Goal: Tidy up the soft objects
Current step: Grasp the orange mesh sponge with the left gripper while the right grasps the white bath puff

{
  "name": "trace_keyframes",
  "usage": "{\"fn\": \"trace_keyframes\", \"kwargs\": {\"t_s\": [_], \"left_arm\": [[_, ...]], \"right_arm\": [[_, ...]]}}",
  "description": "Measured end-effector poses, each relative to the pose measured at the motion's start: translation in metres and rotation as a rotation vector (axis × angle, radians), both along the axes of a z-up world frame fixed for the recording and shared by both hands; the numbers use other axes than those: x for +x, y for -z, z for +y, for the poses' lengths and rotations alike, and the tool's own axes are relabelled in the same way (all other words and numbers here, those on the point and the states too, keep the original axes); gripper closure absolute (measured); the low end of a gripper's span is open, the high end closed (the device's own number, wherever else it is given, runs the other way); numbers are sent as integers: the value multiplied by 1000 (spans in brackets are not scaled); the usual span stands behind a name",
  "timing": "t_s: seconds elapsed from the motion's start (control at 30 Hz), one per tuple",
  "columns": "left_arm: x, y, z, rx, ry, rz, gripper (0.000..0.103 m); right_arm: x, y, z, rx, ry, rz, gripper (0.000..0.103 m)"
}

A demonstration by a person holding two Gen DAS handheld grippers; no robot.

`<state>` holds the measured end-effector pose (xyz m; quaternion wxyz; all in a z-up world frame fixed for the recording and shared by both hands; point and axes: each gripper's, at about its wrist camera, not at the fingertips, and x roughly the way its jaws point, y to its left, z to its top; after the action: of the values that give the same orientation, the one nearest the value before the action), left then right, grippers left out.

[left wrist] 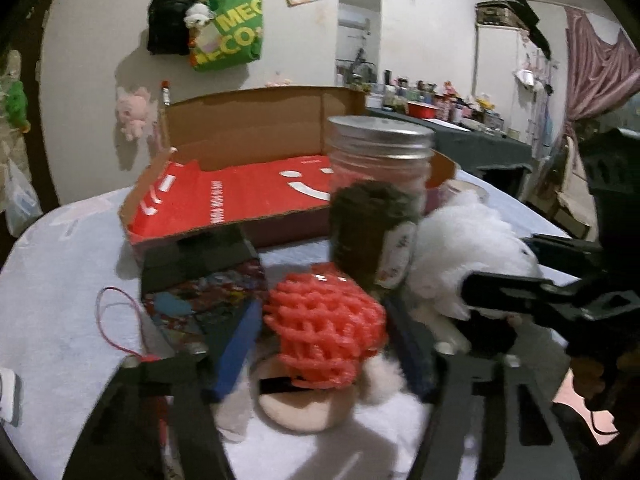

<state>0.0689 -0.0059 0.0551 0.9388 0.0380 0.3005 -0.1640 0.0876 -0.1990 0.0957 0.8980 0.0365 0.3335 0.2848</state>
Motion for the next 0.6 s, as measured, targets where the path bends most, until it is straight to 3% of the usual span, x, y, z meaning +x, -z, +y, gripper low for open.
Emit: {"fn": "trace_keyframes", "kwargs": {"t_s": [0.07, 0.27, 0.6], "left_arm": [[-1, 0, -3, 2, 9, -2, 53], [-7, -4, -5, 8, 10, -22, 61], [-18, -24, 3, -10, 12, -72, 63]], "right_arm": [[-3, 0, 0, 1, 1, -11, 36], [-18, -3, -4, 13, 15, -54, 61], [-38, -17, -7, 24, 36, -132, 76]]}}
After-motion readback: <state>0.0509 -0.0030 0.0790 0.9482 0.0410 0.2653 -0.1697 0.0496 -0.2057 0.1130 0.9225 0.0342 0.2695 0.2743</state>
